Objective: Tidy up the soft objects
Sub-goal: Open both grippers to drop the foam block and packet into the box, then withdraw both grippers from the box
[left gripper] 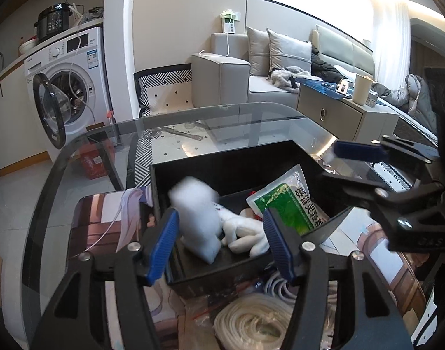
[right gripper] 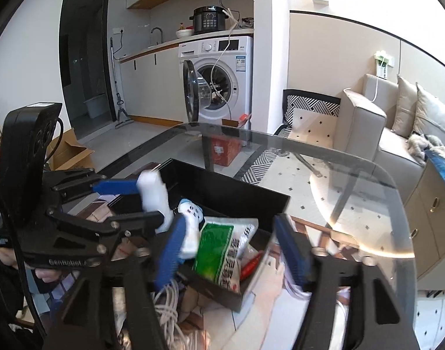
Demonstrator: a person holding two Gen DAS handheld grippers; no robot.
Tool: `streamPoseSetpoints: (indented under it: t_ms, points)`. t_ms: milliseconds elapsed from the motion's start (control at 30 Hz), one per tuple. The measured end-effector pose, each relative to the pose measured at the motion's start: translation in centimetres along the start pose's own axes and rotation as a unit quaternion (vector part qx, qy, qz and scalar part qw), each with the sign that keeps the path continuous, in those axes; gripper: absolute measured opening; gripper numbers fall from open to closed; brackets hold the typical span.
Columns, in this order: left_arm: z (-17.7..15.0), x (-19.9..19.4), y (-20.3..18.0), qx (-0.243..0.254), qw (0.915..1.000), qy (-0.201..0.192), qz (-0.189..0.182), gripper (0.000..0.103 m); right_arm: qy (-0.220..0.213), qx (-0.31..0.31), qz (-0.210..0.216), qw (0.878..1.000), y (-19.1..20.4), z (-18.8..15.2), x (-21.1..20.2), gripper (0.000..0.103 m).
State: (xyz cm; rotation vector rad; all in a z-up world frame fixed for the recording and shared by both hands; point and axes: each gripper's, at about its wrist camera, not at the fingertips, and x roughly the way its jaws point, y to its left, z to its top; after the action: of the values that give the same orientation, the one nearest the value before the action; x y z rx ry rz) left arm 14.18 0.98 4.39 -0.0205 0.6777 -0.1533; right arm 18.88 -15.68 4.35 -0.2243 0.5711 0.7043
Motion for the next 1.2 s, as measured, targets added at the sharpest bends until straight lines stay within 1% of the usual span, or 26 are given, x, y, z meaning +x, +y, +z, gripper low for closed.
streamPoseSetpoints:
  t_ms: [33,67,100,133,167,333,467,700,867,1000,1200]
  points:
    - [0.0,-0.3,0.1,-0.001,1.0000,-0.003,-0.003,0.072,-0.002,0.004,0.000,1.000,0.0,-0.2,-0.5,0.091]
    - [-0.1,-0.7,0.1,-0.003,1.0000,-0.007,-0.005,0.085,-0.005,0.008,0.001,1.000,0.0,-0.5,-0.9,0.094]
    - [-0.2,-1.1,0.2,-0.005,0.9999,-0.014,-0.001,0.090,-0.006,0.011,0.003,1.000,0.0,-0.7,-1.4,0.099]
    - [-0.3,-1.7,0.3,-0.010,0.9997,-0.022,0.007,0.098,-0.004,0.013,0.005,1.000,0.0,-0.9,-1.7,0.102]
    - [-0.4,-2.2,0.4,-0.015,0.9994,-0.029,0.009,0.102,0.001,0.014,0.005,1.000,0.0,-1.3,-2.2,0.102]
    - [-1.1,-3.6,1.3,-0.034,0.9987,-0.033,0.016,0.103,0.001,0.023,-0.005,1.000,0.2,-2.6,-3.6,0.102]
    - [-2.0,-4.6,1.2,-0.034,0.9984,-0.037,0.026,0.103,0.005,0.036,-0.003,0.999,0.1,-3.7,-4.3,0.103]
    - [-3.3,-5.4,0.6,-0.033,0.9984,-0.037,0.028,0.103,0.009,0.041,0.002,0.999,0.2,-4.8,-5.3,0.103]
    - [-4.2,-5.6,-0.4,-0.028,0.9987,-0.030,0.030,0.103,0.016,0.039,0.014,0.999,0.6,-5.7,-5.4,0.103]
    - [-4.6,-5.5,-0.4,-0.031,0.9988,-0.025,0.030,0.103,0.037,0.019,0.026,0.999,1.4,-6.3,-4.9,0.103]
    - [-5.7,-5.1,-0.6,-0.033,0.9990,-0.011,0.027,0.103,0.051,0.005,0.038,0.998,2.4,-6.9,-4.4,0.103]
